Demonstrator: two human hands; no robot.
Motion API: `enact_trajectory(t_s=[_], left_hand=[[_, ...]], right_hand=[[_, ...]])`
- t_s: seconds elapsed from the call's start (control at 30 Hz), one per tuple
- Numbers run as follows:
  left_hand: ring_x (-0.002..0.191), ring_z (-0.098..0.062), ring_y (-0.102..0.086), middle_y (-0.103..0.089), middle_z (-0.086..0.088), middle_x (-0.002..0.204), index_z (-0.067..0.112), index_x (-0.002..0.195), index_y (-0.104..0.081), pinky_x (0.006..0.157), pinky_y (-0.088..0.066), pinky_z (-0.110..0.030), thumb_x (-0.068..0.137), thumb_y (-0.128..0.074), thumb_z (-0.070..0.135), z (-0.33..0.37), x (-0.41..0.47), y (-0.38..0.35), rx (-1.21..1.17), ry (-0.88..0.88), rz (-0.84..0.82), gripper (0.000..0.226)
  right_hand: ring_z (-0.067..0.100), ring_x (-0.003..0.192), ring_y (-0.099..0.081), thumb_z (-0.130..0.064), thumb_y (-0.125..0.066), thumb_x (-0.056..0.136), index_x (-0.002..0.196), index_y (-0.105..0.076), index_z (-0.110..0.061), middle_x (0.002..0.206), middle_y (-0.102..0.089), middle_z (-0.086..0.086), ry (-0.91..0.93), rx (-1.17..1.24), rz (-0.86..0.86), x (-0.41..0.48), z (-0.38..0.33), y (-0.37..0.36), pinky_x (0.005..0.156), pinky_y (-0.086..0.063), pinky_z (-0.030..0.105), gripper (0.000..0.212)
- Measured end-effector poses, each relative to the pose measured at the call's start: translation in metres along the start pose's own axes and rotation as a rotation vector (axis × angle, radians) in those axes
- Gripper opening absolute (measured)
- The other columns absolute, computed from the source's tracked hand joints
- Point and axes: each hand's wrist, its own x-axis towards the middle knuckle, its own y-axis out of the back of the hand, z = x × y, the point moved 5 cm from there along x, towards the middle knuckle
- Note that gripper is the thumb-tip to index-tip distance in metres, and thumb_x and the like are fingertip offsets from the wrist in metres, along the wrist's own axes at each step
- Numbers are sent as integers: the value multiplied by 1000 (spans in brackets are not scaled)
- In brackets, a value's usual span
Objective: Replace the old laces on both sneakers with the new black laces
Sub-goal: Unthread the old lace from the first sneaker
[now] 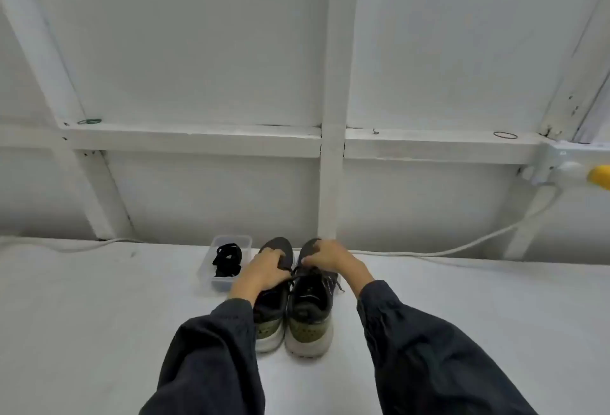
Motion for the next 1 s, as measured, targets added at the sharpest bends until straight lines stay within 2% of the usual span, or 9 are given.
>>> enact_trajectory(t_s=[0.07,0.13,0.23,0.33,0.47,0.63,0.83,1.0], left_hand=[[140,-29,-34,-30,-11,154,10,144,-42,112,-32,-38,90,-63,33,-5,-5,-6,1,25,43,62],[143,-28,-30,-24,-8,158,12,146,-41,115,-29,-38,88,-65,33,-10,-8,-13,-10,31,51,66],[146,-27,-25,-17,-7,162,16,149,-36,115,-29,-40,84,-70,32,-14,-4,-14,-68,58,6,75],[146,-27,-25,-15,-5,162,18,150,-35,115,-29,-41,81,-72,34,-15,-3,-16,-37,60,-3,80],[145,-28,-26,-17,-5,162,17,151,-34,115,-29,-41,82,-72,36,-15,-7,-14,-19,52,-6,81],[144,-28,-29,-16,0,162,22,152,-32,112,-33,-39,83,-68,36,-14,-32,-19,9,75,-17,79],[142,-29,-32,-11,5,163,27,152,-29,110,-36,-41,83,-66,37,-11,-75,-26,-18,106,-41,79],[138,-29,-37,-9,10,163,31,153,-27,107,-39,-40,85,-62,37,-8,-111,-31,-25,110,-50,76]], right_hand=[[36,124,-48,-42,-62,86,128,-58,-11,140,-47,19,-57,30,19,2,6,-13,101,-44,37,52],[38,136,-34,-48,-63,83,143,-45,-20,152,-30,21,-95,66,10,1,12,-28,112,-34,41,68],[40,145,-17,-48,-68,79,152,-27,-29,160,-8,21,-122,174,21,3,18,-41,118,-23,45,85],[40,147,-7,-42,-70,77,151,-22,-35,161,-1,20,-141,211,46,3,21,-51,119,-19,52,89],[40,146,-12,-38,-68,73,152,-23,-37,160,-8,15,-127,246,87,-2,24,-54,115,-26,56,90],[37,141,-28,-39,-66,77,151,-28,-35,159,-16,11,-85,179,111,-22,31,-57,108,-39,49,83],[33,143,-31,-39,-63,85,153,-25,-37,164,-10,7,-80,100,112,-74,48,-56,108,-38,43,78],[28,136,-40,-41,-60,85,152,-25,-40,162,-16,2,-80,88,116,-118,65,-56,101,-44,37,76]])
